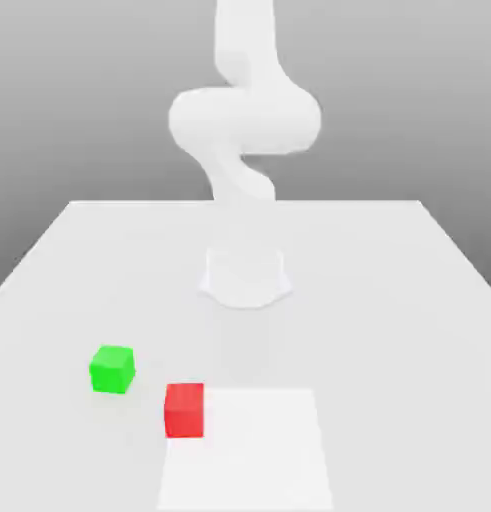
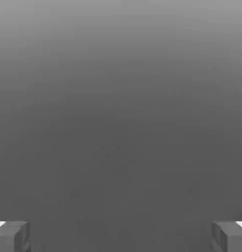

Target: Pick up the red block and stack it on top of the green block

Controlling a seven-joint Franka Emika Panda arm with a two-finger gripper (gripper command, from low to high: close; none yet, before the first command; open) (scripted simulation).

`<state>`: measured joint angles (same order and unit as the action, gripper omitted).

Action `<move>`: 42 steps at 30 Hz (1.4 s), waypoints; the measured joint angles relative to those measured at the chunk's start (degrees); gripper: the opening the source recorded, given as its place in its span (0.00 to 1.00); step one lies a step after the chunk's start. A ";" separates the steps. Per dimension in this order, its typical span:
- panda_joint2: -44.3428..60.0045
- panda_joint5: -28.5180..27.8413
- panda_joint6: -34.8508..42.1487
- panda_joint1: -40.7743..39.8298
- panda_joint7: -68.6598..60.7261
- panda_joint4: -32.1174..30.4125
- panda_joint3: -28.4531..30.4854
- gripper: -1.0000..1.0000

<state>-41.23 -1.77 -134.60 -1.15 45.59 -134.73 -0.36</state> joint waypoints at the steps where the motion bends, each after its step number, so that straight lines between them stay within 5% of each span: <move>1: 2.26 -0.81 -1.35 -0.55 -0.14 -1.38 -0.10 0.50; 13: 28.28 -5.61 -16.96 -4.92 -5.10 -17.07 3.72 0.50; 19: 40.48 0.78 -25.00 -5.82 -13.51 -24.31 5.49 0.50; 25: 52.71 5.07 -35.19 -7.48 -17.01 -23.53 3.05 0.50; 26: 54.39 5.35 -36.60 -7.68 -17.22 -23.31 2.78 0.00; 33: 54.61 5.26 -36.76 -7.91 -17.15 -23.28 2.56 0.00; 42: 40.55 1.16 -25.10 -8.81 -9.39 -25.71 4.03 0.00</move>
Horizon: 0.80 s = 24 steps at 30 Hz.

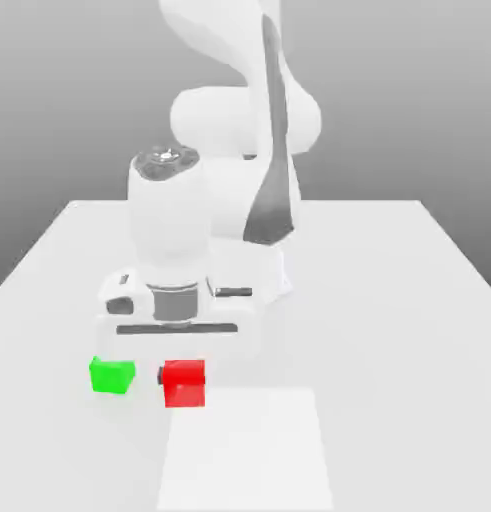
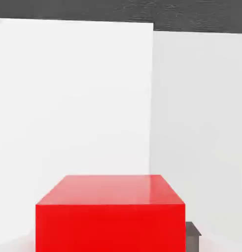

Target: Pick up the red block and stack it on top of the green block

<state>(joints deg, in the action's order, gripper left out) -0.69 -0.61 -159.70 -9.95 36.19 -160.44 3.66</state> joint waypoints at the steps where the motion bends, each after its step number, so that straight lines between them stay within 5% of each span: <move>1: -0.61 -0.37 0.36 -0.51 2.66 -0.27 0.49 0.00; 24: -12.28 -3.14 5.79 -18.91 64.41 -6.35 2.64 0.00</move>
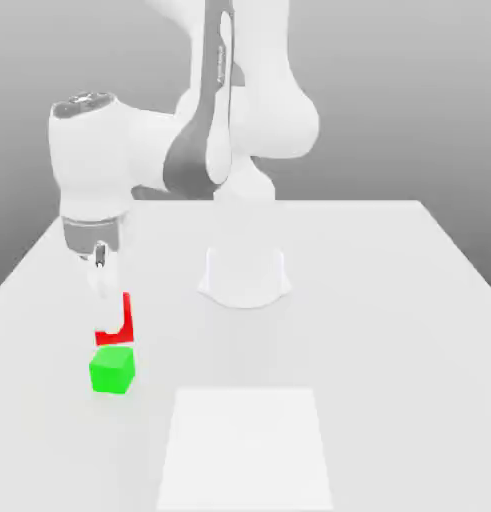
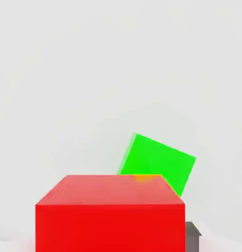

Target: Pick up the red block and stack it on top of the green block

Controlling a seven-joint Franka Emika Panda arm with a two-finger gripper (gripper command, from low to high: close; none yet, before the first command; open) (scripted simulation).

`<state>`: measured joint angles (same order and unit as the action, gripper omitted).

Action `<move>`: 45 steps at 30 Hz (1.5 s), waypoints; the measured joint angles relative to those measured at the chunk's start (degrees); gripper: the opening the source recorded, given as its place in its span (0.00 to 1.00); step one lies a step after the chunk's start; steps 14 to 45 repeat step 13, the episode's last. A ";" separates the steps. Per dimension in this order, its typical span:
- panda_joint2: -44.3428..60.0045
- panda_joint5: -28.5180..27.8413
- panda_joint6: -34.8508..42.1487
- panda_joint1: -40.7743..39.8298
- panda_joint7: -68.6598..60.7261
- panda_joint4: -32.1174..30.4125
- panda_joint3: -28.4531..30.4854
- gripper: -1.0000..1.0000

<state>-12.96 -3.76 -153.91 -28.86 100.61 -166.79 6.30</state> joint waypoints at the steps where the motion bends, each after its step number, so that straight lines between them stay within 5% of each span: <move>1: -0.51 0.13 0.22 -0.89 2.52 -0.27 -0.06 0.00; 9: 11.26 2.88 -11.50 -1.59 5.44 -0.23 0.00 0.00; 10: 13.24 3.89 -13.40 -1.76 4.74 -0.16 -0.47 1.00; 45: 13.24 3.89 -13.40 -1.13 4.74 -0.16 -0.47 1.00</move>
